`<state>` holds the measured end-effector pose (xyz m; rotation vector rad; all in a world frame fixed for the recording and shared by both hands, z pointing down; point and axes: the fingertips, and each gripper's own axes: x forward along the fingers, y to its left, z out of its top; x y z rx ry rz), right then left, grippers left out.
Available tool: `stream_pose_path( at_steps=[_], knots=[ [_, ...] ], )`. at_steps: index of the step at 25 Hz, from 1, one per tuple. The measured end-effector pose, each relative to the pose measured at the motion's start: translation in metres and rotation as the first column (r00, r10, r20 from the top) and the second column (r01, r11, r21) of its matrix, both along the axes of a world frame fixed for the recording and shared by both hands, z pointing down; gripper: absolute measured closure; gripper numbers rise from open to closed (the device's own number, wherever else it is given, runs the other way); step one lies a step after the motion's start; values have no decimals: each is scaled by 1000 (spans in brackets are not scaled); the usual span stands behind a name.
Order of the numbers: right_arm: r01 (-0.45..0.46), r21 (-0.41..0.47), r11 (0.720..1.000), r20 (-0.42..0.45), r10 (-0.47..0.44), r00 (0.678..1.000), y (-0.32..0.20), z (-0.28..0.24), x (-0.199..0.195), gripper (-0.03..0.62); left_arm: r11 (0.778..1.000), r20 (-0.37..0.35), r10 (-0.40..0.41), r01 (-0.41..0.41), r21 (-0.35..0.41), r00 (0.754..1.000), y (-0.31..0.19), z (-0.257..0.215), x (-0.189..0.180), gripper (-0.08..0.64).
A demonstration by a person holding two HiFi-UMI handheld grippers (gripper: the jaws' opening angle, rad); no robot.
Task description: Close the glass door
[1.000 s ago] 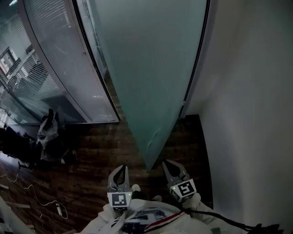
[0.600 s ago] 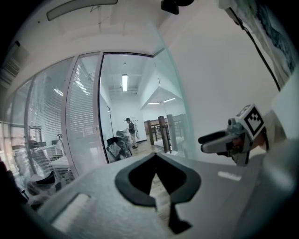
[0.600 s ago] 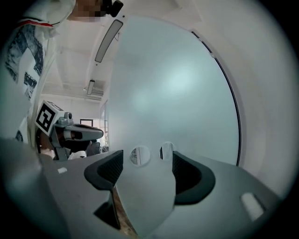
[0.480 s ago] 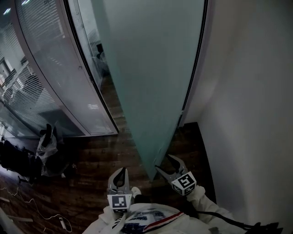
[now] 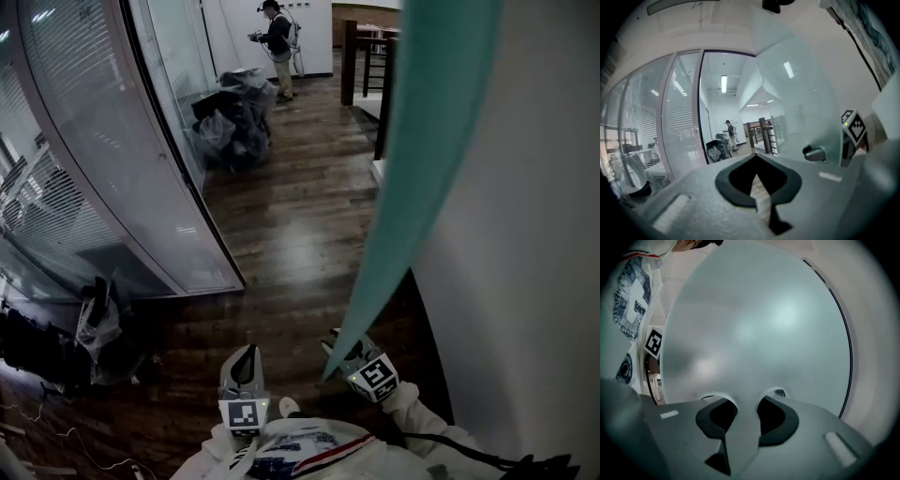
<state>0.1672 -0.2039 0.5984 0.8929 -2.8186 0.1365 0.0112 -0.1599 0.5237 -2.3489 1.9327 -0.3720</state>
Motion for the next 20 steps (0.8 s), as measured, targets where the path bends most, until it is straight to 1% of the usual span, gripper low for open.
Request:
stream_pose_path(
  at_steps=[5,12,17,20],
  knots=[
    [-3,17,1000,32,2,999,-5,0,-7,466,1000,0,13,-13,18,1000,-20,-2,-17,558],
    [-20,17,1000,44,19,999,-10,-4,-17,466,999,0,38,-38,16,999,-32,-2,-25,558],
    [-36,18,999,31,35,999,-13,0,-28,466,999,-9,30,-30,13,1000,-30,5,-40,558],
    [-30,14,999,38,30,999,-18,-1,-36,466,1000,-15,21,-21,17,1000,-31,7,-48,558]
  ],
)
